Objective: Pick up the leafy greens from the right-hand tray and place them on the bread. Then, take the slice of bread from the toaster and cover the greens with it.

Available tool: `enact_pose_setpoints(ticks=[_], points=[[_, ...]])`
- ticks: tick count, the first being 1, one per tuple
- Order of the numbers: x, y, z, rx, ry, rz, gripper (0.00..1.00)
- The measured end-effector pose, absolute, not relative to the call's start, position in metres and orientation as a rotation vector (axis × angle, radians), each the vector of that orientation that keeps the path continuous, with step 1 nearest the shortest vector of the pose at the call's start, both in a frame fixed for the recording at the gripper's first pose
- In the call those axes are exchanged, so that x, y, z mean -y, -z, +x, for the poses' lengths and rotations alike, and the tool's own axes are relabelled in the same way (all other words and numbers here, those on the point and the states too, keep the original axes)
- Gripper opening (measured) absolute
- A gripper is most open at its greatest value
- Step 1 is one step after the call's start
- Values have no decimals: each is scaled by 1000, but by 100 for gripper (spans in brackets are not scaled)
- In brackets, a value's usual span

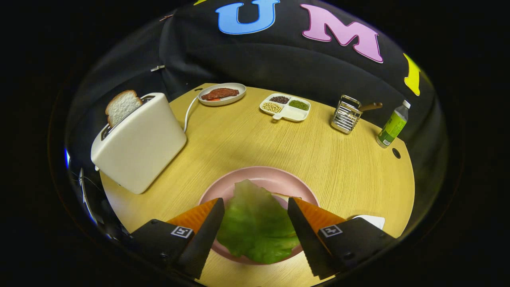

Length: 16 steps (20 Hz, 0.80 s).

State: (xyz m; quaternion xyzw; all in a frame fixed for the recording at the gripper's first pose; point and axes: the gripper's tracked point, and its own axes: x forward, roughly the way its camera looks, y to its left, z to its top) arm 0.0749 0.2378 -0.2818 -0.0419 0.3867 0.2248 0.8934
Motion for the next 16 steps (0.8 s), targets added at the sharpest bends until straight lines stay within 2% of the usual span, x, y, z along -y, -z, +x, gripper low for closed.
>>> enact_pose_setpoints(ticks=[8, 16], points=[[-287, 156, 80, -531, -597, -82, 100], [-399, 78, 60, -410, -777, -34, 99]])
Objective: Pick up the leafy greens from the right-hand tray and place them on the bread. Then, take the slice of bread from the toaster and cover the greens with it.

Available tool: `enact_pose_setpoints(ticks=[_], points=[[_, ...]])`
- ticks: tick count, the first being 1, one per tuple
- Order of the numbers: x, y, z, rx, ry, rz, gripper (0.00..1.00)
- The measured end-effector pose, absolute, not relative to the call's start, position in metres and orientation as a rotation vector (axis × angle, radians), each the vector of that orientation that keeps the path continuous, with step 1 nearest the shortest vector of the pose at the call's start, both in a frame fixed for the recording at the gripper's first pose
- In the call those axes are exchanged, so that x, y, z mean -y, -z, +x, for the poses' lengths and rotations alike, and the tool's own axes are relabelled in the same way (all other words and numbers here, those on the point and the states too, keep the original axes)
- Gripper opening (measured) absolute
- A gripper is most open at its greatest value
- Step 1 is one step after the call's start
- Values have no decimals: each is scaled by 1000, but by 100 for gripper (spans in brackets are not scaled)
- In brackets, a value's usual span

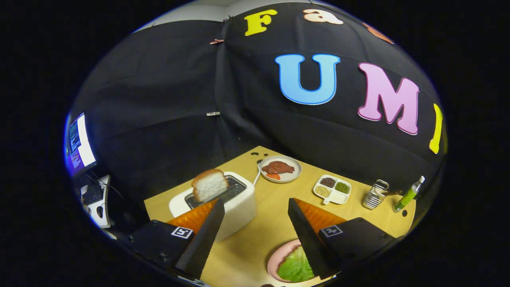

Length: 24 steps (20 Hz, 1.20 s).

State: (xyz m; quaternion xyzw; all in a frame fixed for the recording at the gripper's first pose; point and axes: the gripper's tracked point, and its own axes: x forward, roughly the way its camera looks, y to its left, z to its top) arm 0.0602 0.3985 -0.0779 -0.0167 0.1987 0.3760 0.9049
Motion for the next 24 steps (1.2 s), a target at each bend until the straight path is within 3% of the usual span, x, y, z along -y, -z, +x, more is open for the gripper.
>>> enact_pose_setpoints(ticks=[9, 21, 24], points=[[-519, 79, 32, -414, -884, -88, 99], [-562, 156, 73, -533, -712, -234, 98], [-564, 154, 77, -546, -687, -207, 89]])
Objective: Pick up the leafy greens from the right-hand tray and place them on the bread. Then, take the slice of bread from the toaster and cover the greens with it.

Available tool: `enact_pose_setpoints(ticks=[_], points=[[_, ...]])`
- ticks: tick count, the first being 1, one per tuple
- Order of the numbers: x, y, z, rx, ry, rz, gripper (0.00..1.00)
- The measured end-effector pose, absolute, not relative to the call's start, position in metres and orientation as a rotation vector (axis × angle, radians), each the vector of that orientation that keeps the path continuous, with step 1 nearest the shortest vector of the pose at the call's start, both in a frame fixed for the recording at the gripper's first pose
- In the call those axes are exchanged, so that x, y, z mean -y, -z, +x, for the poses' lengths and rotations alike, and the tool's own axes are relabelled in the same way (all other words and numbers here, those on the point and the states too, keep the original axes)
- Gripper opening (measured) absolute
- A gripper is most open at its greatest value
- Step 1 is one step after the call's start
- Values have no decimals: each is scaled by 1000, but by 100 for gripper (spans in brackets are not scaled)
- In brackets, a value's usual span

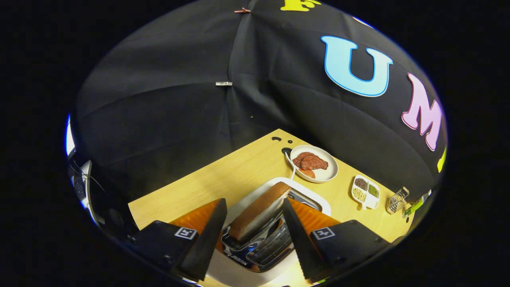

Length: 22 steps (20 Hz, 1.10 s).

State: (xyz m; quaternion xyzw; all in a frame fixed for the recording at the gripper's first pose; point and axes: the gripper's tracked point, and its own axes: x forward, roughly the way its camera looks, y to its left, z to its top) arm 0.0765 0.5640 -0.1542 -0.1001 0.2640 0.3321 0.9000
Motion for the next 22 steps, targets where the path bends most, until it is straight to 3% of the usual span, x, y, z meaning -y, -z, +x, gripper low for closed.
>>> enact_pose_setpoints(ticks=[3, 10, 16, 22], points=[[-562, 155, 79, -556, -670, -213, 63], [-557, 160, 76, -642, -634, -155, 25], [-559, 144, 78, -697, -678, -40, 12], [-544, 96, 82, -626, -712, 20, 12]])
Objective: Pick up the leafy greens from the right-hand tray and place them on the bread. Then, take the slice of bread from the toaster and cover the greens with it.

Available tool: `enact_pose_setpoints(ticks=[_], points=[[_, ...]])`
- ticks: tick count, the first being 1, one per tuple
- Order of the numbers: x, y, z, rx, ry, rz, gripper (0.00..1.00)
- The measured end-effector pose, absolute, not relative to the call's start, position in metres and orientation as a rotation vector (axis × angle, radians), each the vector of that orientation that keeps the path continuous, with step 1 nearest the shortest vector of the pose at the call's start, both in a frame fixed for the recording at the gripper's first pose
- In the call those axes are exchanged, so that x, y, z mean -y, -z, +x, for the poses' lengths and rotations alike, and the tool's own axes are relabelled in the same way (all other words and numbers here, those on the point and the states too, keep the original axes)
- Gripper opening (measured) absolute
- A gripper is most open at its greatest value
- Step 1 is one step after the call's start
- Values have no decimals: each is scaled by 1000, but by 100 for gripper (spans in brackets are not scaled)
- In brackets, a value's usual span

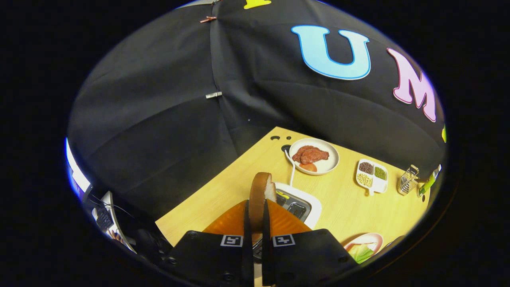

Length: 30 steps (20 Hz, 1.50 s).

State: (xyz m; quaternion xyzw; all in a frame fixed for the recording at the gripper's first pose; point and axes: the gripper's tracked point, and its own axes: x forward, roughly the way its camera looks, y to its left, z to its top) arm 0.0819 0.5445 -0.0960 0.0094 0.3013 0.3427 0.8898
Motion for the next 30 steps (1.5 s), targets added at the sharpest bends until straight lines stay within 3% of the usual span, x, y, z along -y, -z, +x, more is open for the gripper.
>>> enact_pose_setpoints(ticks=[7, 12, 21, 30], points=[[-488, 23, 101, -514, -710, 120, 12], [-418, 15, 118, -523, -651, 208, 12], [-295, 110, 108, -658, -488, 303, 12], [-244, 222, 91, -814, -422, 403, 12]])
